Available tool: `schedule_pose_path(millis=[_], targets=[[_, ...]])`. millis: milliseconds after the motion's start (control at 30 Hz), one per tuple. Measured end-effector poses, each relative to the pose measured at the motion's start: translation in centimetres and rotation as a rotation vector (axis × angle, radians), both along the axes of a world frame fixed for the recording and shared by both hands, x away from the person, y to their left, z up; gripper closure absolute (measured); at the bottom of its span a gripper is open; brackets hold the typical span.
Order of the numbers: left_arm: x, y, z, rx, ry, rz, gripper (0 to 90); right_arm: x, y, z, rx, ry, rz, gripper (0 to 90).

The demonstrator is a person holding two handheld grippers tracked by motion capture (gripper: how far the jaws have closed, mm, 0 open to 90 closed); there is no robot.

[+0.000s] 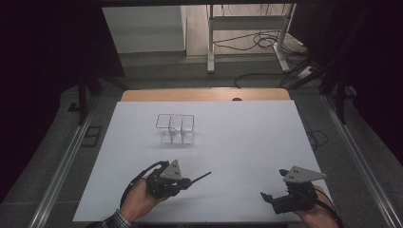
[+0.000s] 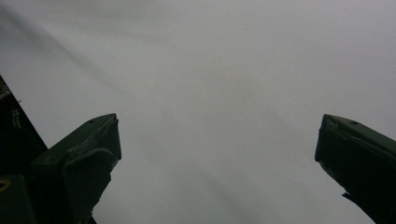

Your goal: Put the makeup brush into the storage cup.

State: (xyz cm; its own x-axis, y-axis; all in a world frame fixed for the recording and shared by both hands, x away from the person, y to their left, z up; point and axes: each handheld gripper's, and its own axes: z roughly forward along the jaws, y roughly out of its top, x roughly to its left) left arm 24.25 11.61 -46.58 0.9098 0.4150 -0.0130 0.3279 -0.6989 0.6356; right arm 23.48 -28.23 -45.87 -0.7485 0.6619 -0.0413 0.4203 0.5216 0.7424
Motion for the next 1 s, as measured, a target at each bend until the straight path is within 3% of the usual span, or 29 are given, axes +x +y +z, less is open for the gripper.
schedule_pose_path(millis=[100,167,333,667,1000], targets=[[0.0,-0.1,0.0,0.004,0.001,-0.004,83.8,0.1,0.5,0.2,-0.005,0.009,0.024,0.3],[0.0,-0.2,-0.1,0.007,0.002,-0.008,83.8,0.1,1.0,0.4,0.014,0.041,0.058,0.0],[0.0,-0.3,-0.2,0.014,0.004,-0.018,83.8,0.3,2.1,0.8,0.016,0.048,0.084,0.0],[-0.1,-0.6,-0.2,0.019,0.004,-0.034,83.8,1.1,3.8,1.5,-0.029,0.053,0.117,0.1],[-0.1,-0.9,-0.4,0.034,0.01,-0.053,83.8,2.0,5.5,2.1,-0.067,0.034,0.174,12.9]])
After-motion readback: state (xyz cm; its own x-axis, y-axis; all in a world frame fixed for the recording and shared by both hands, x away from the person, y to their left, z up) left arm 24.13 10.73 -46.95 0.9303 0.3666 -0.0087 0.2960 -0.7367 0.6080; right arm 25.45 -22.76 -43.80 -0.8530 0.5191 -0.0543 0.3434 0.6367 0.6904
